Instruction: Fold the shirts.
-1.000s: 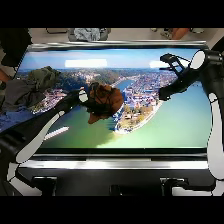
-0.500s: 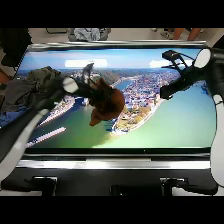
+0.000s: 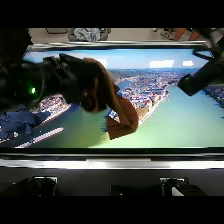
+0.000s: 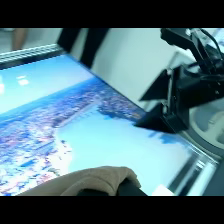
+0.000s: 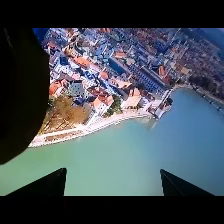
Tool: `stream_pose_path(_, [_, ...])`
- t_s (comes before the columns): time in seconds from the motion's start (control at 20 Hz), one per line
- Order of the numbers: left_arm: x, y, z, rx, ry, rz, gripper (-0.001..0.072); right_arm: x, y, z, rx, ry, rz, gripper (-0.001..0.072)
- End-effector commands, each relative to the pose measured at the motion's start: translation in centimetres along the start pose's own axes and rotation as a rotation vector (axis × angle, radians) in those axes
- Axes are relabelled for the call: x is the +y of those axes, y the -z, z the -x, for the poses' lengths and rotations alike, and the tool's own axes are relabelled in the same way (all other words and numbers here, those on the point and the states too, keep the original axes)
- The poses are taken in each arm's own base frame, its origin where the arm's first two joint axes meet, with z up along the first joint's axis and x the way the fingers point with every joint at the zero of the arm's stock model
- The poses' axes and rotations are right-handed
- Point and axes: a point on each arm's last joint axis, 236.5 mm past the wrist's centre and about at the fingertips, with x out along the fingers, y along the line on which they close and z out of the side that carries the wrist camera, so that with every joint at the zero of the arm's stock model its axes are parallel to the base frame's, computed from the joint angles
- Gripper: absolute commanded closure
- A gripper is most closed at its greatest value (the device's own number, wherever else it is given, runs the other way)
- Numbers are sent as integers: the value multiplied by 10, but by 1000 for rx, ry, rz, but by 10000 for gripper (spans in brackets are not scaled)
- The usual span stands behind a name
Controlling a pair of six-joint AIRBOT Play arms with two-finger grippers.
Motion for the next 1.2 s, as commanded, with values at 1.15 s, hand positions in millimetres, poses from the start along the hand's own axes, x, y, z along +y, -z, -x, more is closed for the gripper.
stream_pose_path(1.15, [65,406,-13,871,-185,262,681,134,164,-239,581,-593,-245,6])
